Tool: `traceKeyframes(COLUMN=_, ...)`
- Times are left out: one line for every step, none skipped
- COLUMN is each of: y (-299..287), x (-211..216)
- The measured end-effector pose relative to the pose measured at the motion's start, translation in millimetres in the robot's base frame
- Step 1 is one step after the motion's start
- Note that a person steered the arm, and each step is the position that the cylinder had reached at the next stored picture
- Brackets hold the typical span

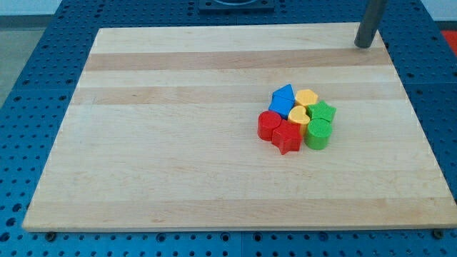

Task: Push green circle below yellow hexagon

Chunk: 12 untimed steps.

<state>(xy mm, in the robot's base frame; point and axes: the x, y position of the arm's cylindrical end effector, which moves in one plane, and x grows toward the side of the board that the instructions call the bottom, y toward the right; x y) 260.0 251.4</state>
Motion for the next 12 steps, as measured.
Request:
traceKeyframes(y=-2, x=13)
traceKeyframes(y=-2, x=34)
traceKeyframes(y=13, x=67)
traceKeyframes(y=14, x=115)
traceKeyframes(y=0, x=175)
traceKeyframes(y=-12, x=222)
traceKeyframes(y=-23, x=250)
traceKeyframes(y=-25, x=252)
traceKeyframes(y=-44, x=252)
traceKeyframes(y=-65, x=252)
traceKeyframes(y=-79, x=244)
traceKeyframes(y=-100, x=233)
